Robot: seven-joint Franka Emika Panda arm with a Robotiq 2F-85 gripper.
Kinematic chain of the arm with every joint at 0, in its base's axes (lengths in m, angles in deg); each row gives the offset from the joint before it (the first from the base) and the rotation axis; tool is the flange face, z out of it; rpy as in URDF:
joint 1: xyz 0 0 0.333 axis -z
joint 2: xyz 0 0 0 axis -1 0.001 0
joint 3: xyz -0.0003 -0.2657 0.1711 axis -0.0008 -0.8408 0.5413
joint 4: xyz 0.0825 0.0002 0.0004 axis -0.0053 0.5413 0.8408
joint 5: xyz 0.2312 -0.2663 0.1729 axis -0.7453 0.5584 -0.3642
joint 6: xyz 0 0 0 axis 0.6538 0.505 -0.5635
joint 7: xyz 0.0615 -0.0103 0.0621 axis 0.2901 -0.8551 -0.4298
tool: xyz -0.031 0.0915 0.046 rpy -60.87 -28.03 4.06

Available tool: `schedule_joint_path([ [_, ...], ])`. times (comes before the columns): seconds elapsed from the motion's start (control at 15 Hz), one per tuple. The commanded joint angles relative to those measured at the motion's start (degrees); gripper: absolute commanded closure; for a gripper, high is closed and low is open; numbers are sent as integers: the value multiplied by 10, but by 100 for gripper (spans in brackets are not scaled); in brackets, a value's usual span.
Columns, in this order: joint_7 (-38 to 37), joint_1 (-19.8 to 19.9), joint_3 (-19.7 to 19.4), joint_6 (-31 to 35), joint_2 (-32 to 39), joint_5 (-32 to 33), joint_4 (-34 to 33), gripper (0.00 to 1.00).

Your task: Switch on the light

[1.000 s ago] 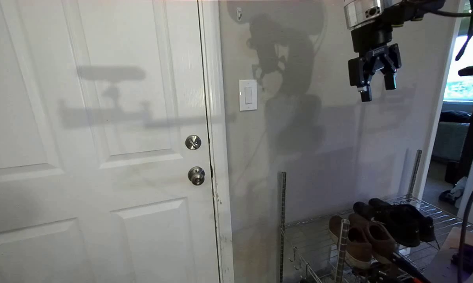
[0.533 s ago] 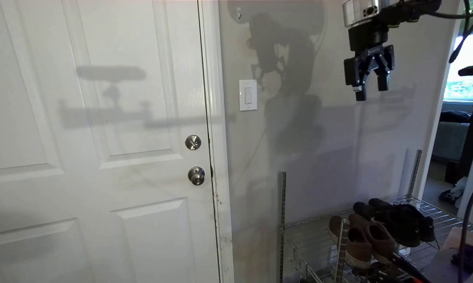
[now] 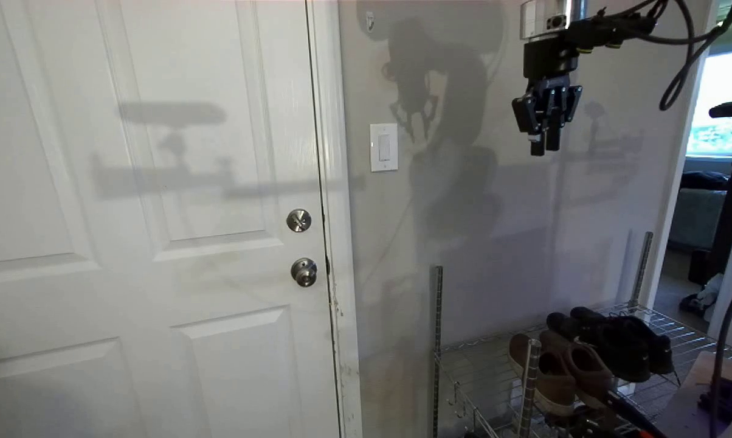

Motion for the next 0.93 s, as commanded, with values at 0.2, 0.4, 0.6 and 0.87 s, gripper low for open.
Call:
schedule_joint_path([
  [0.2, 16, -10, -6, 221, 87, 12, 22, 100],
  [0.4, 12, -10, -6, 304, 109, 14, 39, 97],
  [0.6, 8, -10, -5, 381, 120, 14, 57, 96],
  [0.87, 4, -3, 0, 485, 125, 25, 88, 97],
])
